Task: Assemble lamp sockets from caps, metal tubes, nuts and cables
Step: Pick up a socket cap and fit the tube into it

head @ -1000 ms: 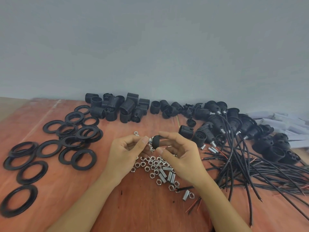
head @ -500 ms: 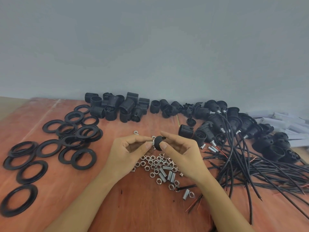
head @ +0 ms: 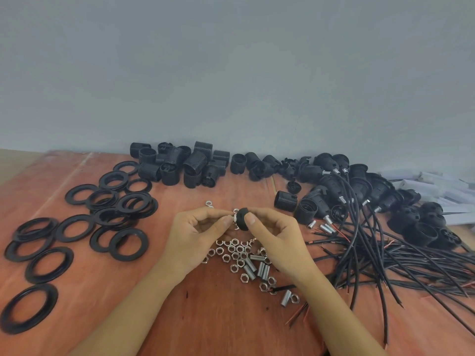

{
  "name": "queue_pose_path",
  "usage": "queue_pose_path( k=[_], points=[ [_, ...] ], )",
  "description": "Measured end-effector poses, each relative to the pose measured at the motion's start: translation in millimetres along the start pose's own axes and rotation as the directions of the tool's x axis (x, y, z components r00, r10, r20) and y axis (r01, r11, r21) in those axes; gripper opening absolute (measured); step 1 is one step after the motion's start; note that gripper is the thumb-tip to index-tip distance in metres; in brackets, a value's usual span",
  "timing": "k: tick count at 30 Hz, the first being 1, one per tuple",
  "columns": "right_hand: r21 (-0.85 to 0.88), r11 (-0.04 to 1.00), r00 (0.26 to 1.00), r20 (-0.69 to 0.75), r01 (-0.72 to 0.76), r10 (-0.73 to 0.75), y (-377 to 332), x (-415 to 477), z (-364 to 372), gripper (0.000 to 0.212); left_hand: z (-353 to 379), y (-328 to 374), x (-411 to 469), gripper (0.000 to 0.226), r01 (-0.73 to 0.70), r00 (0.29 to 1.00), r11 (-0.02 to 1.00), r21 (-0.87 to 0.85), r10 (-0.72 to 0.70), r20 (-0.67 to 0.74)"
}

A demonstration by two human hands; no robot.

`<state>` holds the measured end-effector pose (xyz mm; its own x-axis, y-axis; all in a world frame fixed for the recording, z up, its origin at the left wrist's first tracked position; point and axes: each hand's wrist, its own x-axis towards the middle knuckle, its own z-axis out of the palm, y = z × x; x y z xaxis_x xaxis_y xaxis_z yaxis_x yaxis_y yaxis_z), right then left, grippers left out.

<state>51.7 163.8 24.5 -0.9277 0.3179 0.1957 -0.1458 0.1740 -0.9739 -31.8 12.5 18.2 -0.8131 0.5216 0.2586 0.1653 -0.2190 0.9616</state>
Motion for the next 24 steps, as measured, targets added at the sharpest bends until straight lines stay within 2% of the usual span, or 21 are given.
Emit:
queue_pose_path(
  k=[3,8,9,12,14,18,21,23,24],
  points=[
    [-0.062,0.997,0.999,-0.023,0.036,-0.037,2,0,0,0.043,2,1,-2,0.014,-0.015,1.0,1.0,0.002,0.015,0.018],
    [-0.036,0.999,0.998,-0.06,-0.01,0.008,0,-2,4,0.036,2,1,-5,0.018,-0.083,0.995,0.993,0.086,0.079,0.056],
    [-0.023,1.0,0.998,-0.053,-0.02,0.019,0,-1,6,0.041,1,1,-5,0.016,-0.095,0.994,0.991,0.094,0.089,0.064],
    [-0.01,0.992,0.991,-0.058,-0.125,0.124,-6,-2,11,0.072,2,1,-7,0.015,-0.129,0.989,0.983,0.132,0.117,0.09],
    [-0.055,0.981,0.982,-0.063,-0.184,0.18,-6,-3,9,0.08,3,0,-7,0.016,-0.142,0.987,0.979,0.149,0.128,0.098],
    [-0.1,0.977,0.982,-0.022,-0.186,0.185,-7,0,-2,0.078,4,1,-7,0.015,-0.137,0.987,0.98,0.145,0.122,0.107],
    [0.007,0.992,0.985,0.114,-0.129,0.128,-15,0,-11,0.038,1,3,-4,0.015,-0.108,0.993,0.99,0.095,0.103,0.063],
    [0.037,0.99,0.979,0.156,-0.139,0.132,-16,-2,-11,0.03,-1,3,-2,0.015,-0.102,0.994,0.993,0.061,0.1,0.048],
    [0.013,0.989,0.981,0.123,-0.151,0.148,-15,-2,-8,0.036,0,3,-3,0.015,-0.098,0.994,0.994,0.053,0.096,0.051]
  ],
)
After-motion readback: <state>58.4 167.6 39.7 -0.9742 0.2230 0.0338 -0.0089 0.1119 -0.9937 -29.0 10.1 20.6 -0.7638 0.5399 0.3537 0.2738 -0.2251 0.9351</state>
